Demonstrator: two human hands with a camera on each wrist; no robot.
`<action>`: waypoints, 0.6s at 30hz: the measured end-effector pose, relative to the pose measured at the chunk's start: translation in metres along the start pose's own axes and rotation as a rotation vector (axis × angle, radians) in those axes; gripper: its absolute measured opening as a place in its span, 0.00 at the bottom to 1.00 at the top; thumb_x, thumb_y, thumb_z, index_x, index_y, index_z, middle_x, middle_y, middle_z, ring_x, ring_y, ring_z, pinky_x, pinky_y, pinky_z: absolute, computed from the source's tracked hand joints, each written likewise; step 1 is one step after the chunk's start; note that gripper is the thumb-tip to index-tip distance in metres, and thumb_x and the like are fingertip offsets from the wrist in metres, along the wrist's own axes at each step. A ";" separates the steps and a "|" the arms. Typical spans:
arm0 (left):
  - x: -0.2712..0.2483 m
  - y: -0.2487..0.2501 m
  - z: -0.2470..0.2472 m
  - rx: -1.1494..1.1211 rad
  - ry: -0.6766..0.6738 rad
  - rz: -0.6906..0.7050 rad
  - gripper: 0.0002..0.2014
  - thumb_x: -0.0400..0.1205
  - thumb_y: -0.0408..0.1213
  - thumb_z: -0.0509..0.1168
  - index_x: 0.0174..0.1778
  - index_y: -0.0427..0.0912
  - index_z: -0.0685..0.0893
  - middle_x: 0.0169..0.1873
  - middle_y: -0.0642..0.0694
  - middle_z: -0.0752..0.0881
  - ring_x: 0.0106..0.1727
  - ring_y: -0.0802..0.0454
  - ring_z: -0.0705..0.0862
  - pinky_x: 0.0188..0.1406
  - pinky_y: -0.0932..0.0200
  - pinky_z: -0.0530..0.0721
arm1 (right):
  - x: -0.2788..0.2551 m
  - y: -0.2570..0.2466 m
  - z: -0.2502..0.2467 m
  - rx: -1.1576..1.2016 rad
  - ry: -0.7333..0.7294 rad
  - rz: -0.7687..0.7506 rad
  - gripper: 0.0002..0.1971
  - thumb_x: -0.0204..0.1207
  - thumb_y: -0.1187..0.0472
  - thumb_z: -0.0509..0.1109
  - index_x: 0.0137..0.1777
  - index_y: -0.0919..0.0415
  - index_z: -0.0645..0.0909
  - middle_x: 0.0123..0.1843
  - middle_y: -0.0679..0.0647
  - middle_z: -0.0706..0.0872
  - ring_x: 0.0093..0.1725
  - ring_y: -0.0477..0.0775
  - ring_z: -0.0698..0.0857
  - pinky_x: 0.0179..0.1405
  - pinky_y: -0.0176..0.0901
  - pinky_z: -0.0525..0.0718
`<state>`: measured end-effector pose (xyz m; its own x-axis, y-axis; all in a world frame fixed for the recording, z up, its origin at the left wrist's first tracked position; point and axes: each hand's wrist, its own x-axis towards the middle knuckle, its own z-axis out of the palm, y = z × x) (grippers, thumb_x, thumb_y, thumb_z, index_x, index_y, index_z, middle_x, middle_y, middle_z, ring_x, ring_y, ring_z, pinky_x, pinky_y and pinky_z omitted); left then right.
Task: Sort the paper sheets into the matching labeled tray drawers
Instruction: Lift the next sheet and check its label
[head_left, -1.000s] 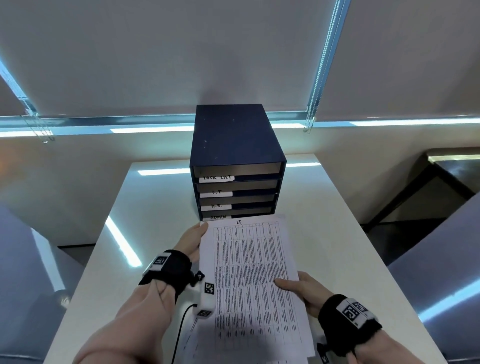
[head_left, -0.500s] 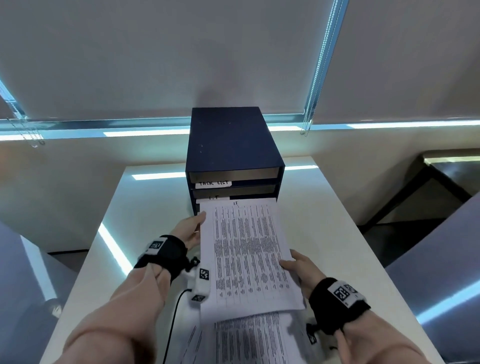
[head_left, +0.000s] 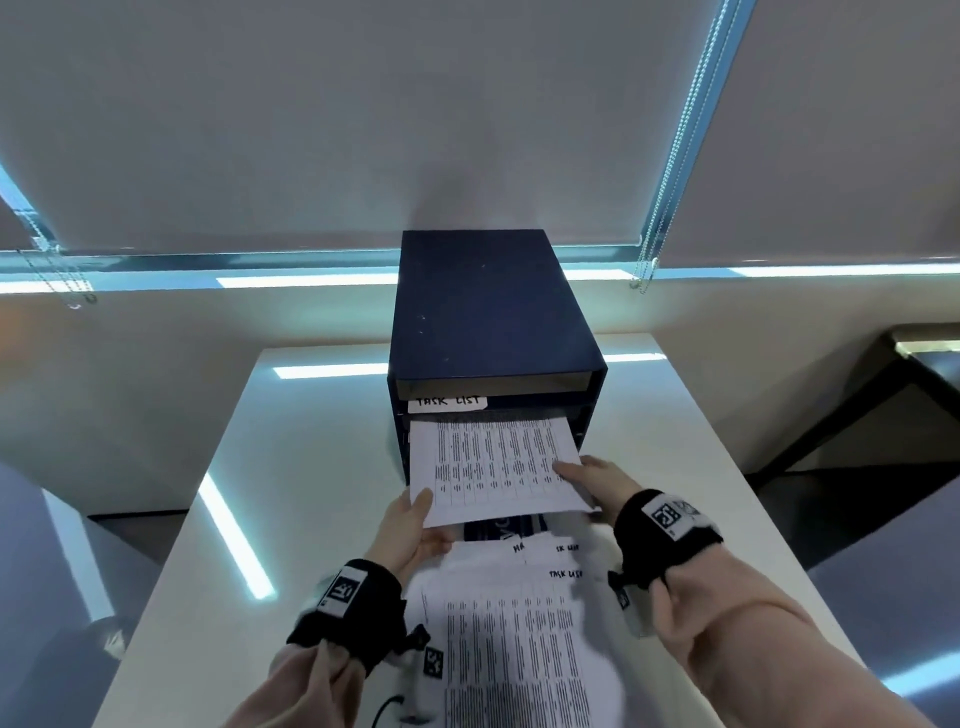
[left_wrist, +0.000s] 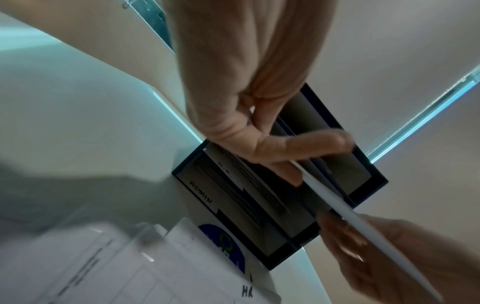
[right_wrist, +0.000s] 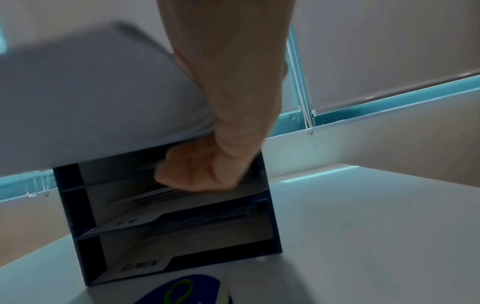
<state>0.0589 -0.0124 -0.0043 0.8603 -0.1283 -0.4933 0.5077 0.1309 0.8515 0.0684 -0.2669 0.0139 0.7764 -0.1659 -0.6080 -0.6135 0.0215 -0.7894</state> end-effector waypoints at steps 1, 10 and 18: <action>0.005 0.003 0.004 -0.030 0.020 0.018 0.11 0.88 0.36 0.53 0.63 0.37 0.75 0.43 0.39 0.88 0.20 0.53 0.81 0.20 0.63 0.82 | -0.003 0.004 0.000 0.025 -0.006 0.020 0.13 0.75 0.55 0.74 0.53 0.57 0.74 0.48 0.59 0.82 0.42 0.59 0.81 0.30 0.41 0.78; 0.061 0.062 0.023 -0.467 0.008 0.051 0.27 0.79 0.15 0.59 0.75 0.27 0.61 0.64 0.29 0.74 0.63 0.39 0.80 0.66 0.41 0.79 | 0.045 -0.040 0.033 0.701 -0.064 -0.094 0.10 0.78 0.82 0.58 0.43 0.69 0.74 0.43 0.66 0.83 0.46 0.58 0.85 0.58 0.55 0.86; 0.035 0.023 0.010 0.321 -0.051 0.101 0.07 0.84 0.33 0.62 0.54 0.41 0.82 0.46 0.40 0.89 0.43 0.42 0.86 0.53 0.38 0.85 | 0.015 -0.007 0.036 0.270 -0.202 -0.054 0.10 0.84 0.66 0.59 0.60 0.62 0.80 0.52 0.61 0.88 0.50 0.58 0.88 0.51 0.51 0.89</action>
<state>0.1000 -0.0237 -0.0005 0.8982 -0.1807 -0.4007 0.3729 -0.1692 0.9123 0.0894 -0.2336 0.0074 0.8362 0.0245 -0.5479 -0.5315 0.2830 -0.7984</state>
